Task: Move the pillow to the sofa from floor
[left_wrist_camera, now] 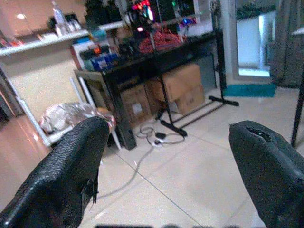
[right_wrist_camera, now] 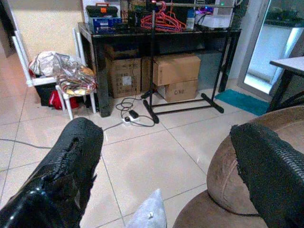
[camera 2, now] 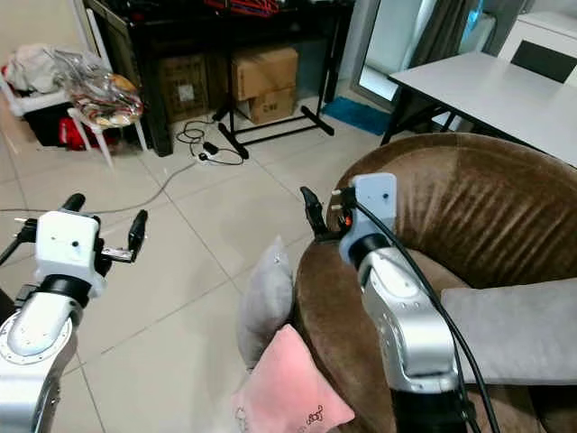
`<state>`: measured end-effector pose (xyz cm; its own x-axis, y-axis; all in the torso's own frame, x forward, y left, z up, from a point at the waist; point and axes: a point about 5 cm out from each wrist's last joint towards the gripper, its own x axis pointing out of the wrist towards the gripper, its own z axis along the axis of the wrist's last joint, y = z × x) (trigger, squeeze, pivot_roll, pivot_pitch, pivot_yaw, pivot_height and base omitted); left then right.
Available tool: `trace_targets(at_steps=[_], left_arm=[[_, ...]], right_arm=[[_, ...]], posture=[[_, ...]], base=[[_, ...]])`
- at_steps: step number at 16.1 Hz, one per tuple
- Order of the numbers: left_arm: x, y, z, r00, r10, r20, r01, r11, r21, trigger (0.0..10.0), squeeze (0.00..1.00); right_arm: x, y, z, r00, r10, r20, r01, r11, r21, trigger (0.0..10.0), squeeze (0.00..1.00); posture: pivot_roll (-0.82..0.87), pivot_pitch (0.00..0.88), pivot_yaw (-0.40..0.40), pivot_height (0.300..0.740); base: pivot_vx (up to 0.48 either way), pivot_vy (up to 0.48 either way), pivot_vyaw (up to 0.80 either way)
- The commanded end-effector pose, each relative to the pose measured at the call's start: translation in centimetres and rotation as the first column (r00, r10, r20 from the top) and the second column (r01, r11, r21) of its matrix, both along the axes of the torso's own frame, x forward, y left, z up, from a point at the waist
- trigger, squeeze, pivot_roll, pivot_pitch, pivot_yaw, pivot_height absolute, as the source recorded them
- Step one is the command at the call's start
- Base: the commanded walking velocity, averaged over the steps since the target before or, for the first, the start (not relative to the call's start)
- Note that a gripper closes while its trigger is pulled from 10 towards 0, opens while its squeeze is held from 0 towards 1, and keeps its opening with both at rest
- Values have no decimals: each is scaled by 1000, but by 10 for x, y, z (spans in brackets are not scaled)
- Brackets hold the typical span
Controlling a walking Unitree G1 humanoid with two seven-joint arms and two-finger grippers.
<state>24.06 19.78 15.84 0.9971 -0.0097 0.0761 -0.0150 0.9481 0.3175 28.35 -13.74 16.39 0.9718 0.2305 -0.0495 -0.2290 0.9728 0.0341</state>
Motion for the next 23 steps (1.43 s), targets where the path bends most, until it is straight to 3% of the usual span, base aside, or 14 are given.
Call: trace_targets(at_steps=[1,6,14,19,23], left_arm=[[-2,1,9,999,3,37,-3,1000,0,10000,0],[-11,1,11,999,10,49,-9,1000,-15,10000,0],[-13,-3,9,999,10,38,-9,1000,-27,10000,0],[-16,-5,-4,1000,-9,-11,9,999,-31,10000,0],[-15,-5,-12,999,-32,-29,31,999,-28,10000,0]], right_arm=[[-2,-4,4,1000,-12,11,12,1000,-15,10000,0],[-12,-6,4,1000,-11,2,11,1000,-29,10000,0],[-11,-4,8,1000,11,4,-11,999,-42,10000,0],[-10,-3,0,1000,7,-16,-8,999,-45,10000,0],[-11,-12,-20,995,-50,-81,47,998,-41,10000,0]], posture=[[-57,0,-40,705],[-50,0,-53,655],[-51,0,-71,570],[-46,0,-64,570],[-35,0,-71,570]], base=[[0,0,0],[0,0,0],[0,0,0],[0,0,0],[0,0,0]])
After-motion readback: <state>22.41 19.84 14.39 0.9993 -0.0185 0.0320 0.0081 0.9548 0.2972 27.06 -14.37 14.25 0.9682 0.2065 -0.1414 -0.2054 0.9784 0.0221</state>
